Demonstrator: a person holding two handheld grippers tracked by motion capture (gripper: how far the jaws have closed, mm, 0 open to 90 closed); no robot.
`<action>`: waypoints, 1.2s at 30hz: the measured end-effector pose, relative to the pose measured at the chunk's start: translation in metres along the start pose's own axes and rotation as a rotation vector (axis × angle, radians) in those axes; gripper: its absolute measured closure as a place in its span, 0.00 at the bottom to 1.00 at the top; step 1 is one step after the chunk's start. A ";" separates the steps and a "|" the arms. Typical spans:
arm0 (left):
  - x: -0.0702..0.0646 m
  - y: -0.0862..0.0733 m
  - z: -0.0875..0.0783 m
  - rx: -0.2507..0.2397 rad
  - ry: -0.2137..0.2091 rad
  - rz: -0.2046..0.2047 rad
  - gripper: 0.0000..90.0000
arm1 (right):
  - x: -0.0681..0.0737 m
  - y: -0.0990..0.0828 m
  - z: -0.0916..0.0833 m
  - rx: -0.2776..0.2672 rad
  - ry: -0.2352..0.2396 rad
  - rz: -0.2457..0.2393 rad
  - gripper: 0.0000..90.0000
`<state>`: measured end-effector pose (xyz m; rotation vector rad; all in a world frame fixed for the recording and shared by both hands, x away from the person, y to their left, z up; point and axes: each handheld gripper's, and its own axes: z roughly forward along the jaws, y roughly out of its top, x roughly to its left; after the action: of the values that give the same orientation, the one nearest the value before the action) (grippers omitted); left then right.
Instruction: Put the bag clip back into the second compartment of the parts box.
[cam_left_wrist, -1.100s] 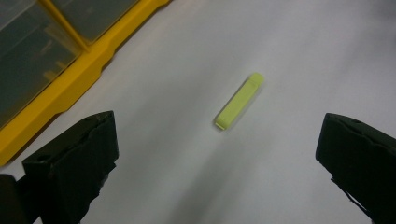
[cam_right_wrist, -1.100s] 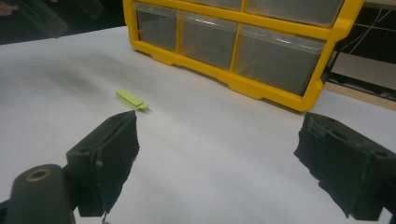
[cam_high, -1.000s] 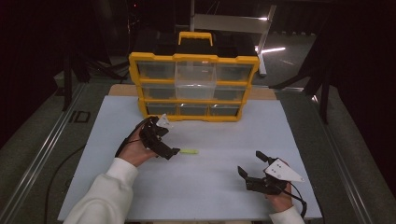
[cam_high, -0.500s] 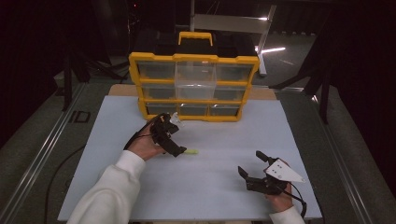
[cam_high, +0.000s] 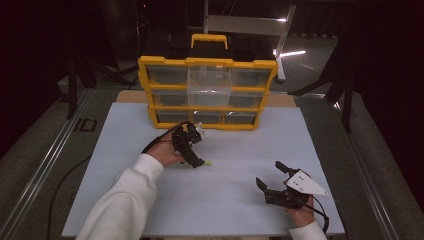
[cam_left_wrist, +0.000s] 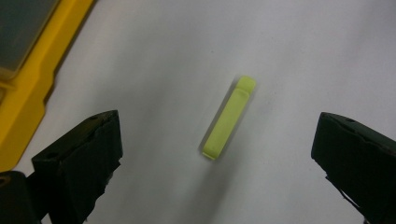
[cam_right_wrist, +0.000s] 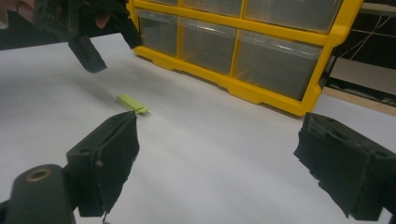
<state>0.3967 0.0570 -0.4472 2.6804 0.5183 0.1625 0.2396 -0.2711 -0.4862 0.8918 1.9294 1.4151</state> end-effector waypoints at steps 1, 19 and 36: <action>0.000 0.001 0.002 0.005 -0.005 0.001 0.03 | 0.000 0.000 0.000 0.000 -0.001 0.000 0.13; -0.002 0.012 0.027 0.100 -0.046 0.019 0.05 | -0.001 0.000 -0.001 0.000 -0.003 -0.001 0.13; -0.005 0.015 0.046 0.178 -0.050 0.023 0.15 | -0.001 0.000 -0.001 0.002 -0.005 -0.006 0.13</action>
<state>0.4056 0.0257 -0.4827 2.8556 0.5085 0.0585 0.2395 -0.2727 -0.4862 0.8889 1.9282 1.4060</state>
